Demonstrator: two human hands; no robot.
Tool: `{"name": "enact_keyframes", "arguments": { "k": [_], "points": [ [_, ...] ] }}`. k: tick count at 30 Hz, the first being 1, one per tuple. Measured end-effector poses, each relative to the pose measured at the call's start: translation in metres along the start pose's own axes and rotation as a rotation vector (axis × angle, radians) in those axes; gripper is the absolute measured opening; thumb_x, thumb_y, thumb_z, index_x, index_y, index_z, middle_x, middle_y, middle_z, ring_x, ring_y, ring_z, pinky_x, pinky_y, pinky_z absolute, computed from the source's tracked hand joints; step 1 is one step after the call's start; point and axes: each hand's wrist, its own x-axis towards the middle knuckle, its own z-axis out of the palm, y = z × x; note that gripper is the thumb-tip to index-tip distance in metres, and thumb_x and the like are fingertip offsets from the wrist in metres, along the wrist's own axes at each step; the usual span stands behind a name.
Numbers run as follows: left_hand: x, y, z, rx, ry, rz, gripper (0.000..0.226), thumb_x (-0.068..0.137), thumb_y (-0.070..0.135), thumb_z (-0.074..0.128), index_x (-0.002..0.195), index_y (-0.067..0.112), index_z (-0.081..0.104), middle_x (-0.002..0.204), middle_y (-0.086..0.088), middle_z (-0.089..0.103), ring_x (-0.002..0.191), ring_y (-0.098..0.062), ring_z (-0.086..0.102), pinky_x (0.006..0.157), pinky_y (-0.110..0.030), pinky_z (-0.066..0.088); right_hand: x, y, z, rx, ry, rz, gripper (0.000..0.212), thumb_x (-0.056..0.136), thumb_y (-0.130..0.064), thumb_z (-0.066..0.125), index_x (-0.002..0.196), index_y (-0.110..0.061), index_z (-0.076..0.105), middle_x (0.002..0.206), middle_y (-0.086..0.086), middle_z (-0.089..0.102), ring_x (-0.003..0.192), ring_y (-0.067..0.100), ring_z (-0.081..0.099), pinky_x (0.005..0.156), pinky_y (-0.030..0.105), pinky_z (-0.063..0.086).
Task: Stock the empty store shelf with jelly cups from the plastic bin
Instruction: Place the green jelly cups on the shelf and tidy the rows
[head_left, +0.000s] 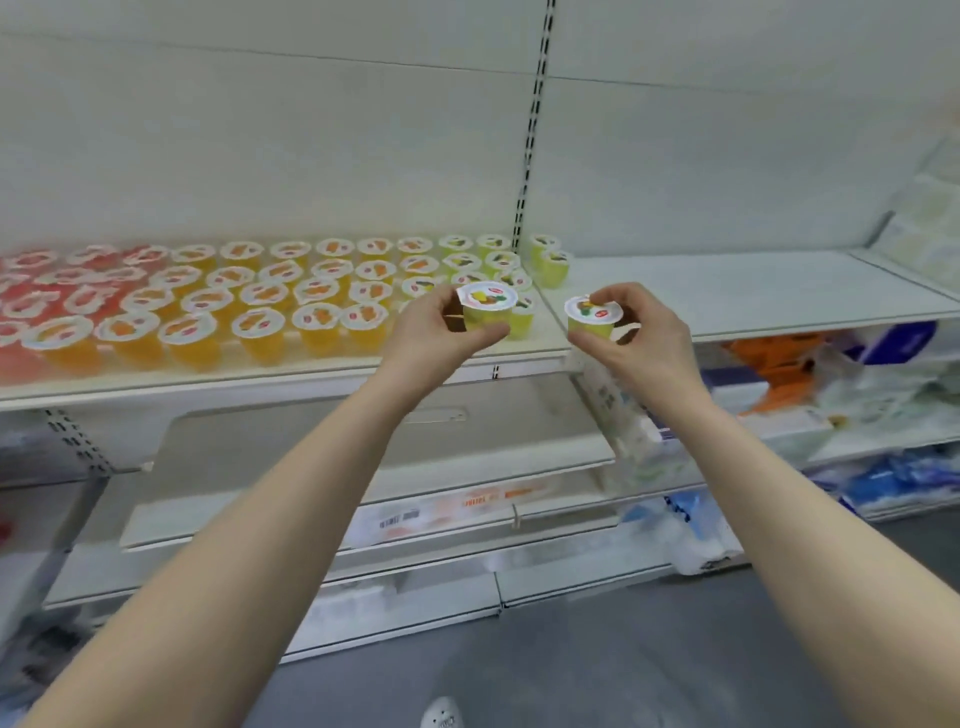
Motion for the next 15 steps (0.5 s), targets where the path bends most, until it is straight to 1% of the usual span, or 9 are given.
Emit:
{"name": "enact_keyframes", "arguments": {
  "k": [2, 3, 5, 6, 8, 10, 12, 15],
  "points": [
    [0.023, 0.001, 0.012, 0.014, -0.007, 0.007, 0.034, 0.073, 0.034, 0.081, 0.101, 0.021, 0.067, 0.097, 0.0, 0.072, 0.084, -0.019, 0.064, 0.081, -0.036, 0.051, 0.019, 0.013, -0.006, -0.02, 0.015, 0.009, 0.032, 0.075, -0.031, 0.081, 0.102, -0.026, 0.063, 0.092, -0.017, 0.065, 0.079, 0.001, 0.058, 0.074, 0.024, 0.049],
    [0.035, 0.002, 0.016, 0.022, -0.008, 0.013, 0.036, 0.073, 0.035, 0.081, 0.103, 0.02, 0.068, 0.098, 0.0, 0.071, 0.083, -0.018, 0.062, 0.082, -0.037, 0.051, 0.029, 0.02, -0.007, -0.025, 0.026, 0.019, 0.032, 0.075, -0.031, 0.081, 0.102, -0.026, 0.063, 0.092, -0.017, 0.065, 0.078, 0.002, 0.058, 0.074, 0.024, 0.049],
    [0.057, 0.001, 0.021, 0.051, 0.008, 0.017, 0.039, 0.072, 0.037, 0.082, 0.103, 0.018, 0.067, 0.096, -0.002, 0.07, 0.077, -0.014, 0.058, 0.076, -0.035, 0.049, 0.049, 0.032, -0.008, -0.021, 0.05, 0.05, 0.031, 0.075, -0.032, 0.08, 0.101, -0.028, 0.063, 0.09, -0.018, 0.065, 0.075, 0.002, 0.058, 0.073, 0.023, 0.049],
    [0.067, 0.001, 0.023, 0.061, 0.02, 0.011, 0.04, 0.072, 0.037, 0.082, 0.102, 0.017, 0.067, 0.094, -0.004, 0.069, 0.075, -0.014, 0.056, 0.074, -0.037, 0.048, 0.058, 0.038, -0.007, -0.024, 0.054, 0.063, 0.031, 0.075, -0.033, 0.079, 0.101, -0.028, 0.063, 0.089, -0.019, 0.065, 0.073, 0.001, 0.058, 0.073, 0.023, 0.049],
    [0.084, -0.001, 0.024, 0.055, 0.024, 0.004, 0.037, 0.072, 0.035, 0.082, 0.102, 0.018, 0.066, 0.09, -0.009, 0.068, 0.074, -0.017, 0.057, 0.073, -0.04, 0.051, 0.076, 0.049, -0.002, -0.049, 0.044, 0.077, 0.03, 0.075, -0.032, 0.079, 0.1, -0.029, 0.063, 0.088, -0.019, 0.064, 0.073, 0.001, 0.059, 0.073, 0.023, 0.049],
    [0.099, -0.002, 0.022, 0.054, 0.025, 0.002, 0.038, 0.072, 0.033, 0.082, 0.104, 0.02, 0.065, 0.085, -0.005, 0.065, 0.074, -0.02, 0.059, 0.067, -0.039, 0.055, 0.094, 0.061, 0.007, -0.065, 0.027, 0.095, 0.03, 0.074, -0.032, 0.078, 0.099, -0.029, 0.062, 0.088, -0.02, 0.064, 0.074, 0.0, 0.059, 0.073, 0.023, 0.049],
    [0.113, -0.005, 0.019, 0.071, 0.044, 0.003, 0.042, 0.071, 0.033, 0.083, 0.107, 0.021, 0.064, 0.092, -0.005, 0.068, 0.081, -0.023, 0.063, 0.065, -0.036, 0.055, 0.109, 0.074, 0.019, -0.08, 0.005, 0.112, 0.031, 0.073, -0.031, 0.077, 0.099, -0.029, 0.062, 0.086, -0.02, 0.062, 0.074, 0.002, 0.059, 0.073, 0.025, 0.049],
    [0.13, -0.012, 0.014, 0.107, 0.075, -0.002, 0.046, 0.07, 0.036, 0.082, 0.11, 0.023, 0.063, 0.098, 0.002, 0.07, 0.09, -0.018, 0.066, 0.074, -0.034, 0.056, 0.125, 0.094, 0.038, -0.126, -0.049, 0.131, 0.033, 0.074, -0.03, 0.078, 0.102, -0.025, 0.061, 0.088, -0.016, 0.061, 0.082, 0.013, 0.061, 0.075, 0.028, 0.048]
  ]
}}
